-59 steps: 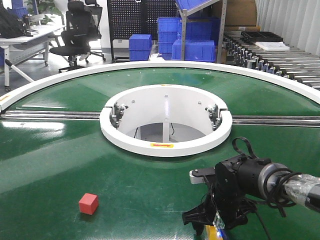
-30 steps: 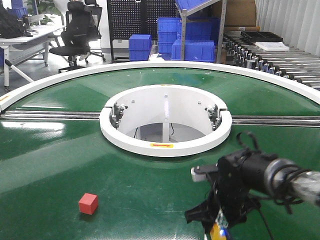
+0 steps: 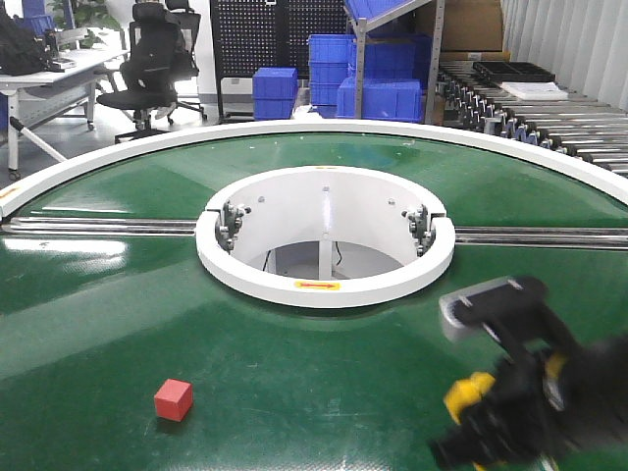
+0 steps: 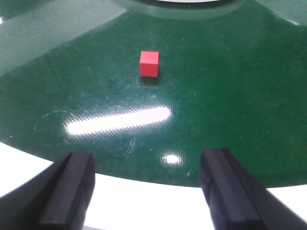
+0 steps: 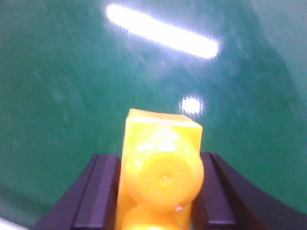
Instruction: Pick red and yellow blocks into blue bin
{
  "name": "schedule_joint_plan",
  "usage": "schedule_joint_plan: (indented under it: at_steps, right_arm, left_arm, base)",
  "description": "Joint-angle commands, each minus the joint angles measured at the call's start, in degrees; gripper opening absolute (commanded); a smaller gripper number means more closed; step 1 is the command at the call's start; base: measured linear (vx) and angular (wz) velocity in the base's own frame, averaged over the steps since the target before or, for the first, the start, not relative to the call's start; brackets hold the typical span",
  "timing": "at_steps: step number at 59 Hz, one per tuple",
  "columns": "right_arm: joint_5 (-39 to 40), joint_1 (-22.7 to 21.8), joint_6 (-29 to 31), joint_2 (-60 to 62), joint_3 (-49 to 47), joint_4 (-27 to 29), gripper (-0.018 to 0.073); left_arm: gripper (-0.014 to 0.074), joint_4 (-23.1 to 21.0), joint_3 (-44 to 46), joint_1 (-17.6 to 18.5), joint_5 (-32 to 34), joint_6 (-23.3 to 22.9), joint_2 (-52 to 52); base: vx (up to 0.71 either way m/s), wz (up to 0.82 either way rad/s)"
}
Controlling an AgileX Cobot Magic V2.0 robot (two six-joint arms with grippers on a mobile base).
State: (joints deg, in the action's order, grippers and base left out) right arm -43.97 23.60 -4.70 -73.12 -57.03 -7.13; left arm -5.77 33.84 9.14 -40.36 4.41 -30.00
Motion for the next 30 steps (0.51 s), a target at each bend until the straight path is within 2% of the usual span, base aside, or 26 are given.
schedule_joint_plan:
  at_steps: [1,11,19,30]
  right_arm:
    - [3.09,-0.14,0.54,4.97,2.05,-2.0,0.0228]
    - [2.39,-0.14,0.54,8.39,5.23,-1.95,0.0228]
    - [1.86,-0.14,0.21,8.58,5.16,-1.89,0.0228]
    - [1.81,-0.14,0.27,8.58,5.22,-1.89,0.0228]
  left_arm:
    - [0.0577,-0.51,1.45,0.53,5.62,-0.31,-0.79]
    - [0.0577,-0.81,1.62,0.53,6.0,0.64,-5.85]
    - [0.0589,-4.16,4.12,0.55,4.63,4.94,-13.73]
    - [0.0654,-7.58,12.14,0.6,2.65,10.09,-26.61]
  base:
    - [0.0,0.0]
    - [0.0,0.0]
    - [0.0,0.0]
    - [0.0,0.0]
